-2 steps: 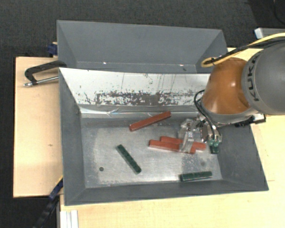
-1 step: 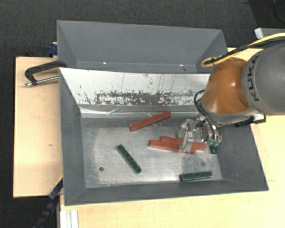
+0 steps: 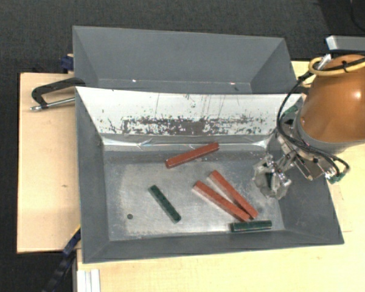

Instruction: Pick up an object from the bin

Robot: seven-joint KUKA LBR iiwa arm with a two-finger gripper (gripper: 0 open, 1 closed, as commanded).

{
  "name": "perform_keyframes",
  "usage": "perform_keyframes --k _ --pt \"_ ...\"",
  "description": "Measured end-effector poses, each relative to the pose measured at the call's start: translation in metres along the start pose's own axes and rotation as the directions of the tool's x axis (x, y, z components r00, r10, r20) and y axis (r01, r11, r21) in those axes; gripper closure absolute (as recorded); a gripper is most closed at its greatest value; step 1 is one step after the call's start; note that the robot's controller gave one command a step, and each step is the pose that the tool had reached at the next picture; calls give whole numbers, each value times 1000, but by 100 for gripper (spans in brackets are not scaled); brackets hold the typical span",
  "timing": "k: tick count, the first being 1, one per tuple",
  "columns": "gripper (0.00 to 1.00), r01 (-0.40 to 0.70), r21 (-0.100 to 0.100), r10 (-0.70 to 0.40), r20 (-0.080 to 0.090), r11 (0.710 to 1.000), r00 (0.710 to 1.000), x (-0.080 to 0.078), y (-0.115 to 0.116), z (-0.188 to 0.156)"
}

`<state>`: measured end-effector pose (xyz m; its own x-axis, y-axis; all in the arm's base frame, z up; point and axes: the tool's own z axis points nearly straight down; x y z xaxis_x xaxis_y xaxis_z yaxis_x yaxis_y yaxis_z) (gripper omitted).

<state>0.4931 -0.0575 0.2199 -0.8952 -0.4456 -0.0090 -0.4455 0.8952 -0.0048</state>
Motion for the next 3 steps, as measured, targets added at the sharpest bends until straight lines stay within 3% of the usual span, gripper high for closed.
perform_keyframes --k 1,2,3 --pt "0 1 -3 -1 -3 1000 1000 0 1 2" --pt "0 1 -3 -1 -3 1000 1000 0 1 2" --pt "0 8 0 -8 0 1000 1000 -13 7 52"
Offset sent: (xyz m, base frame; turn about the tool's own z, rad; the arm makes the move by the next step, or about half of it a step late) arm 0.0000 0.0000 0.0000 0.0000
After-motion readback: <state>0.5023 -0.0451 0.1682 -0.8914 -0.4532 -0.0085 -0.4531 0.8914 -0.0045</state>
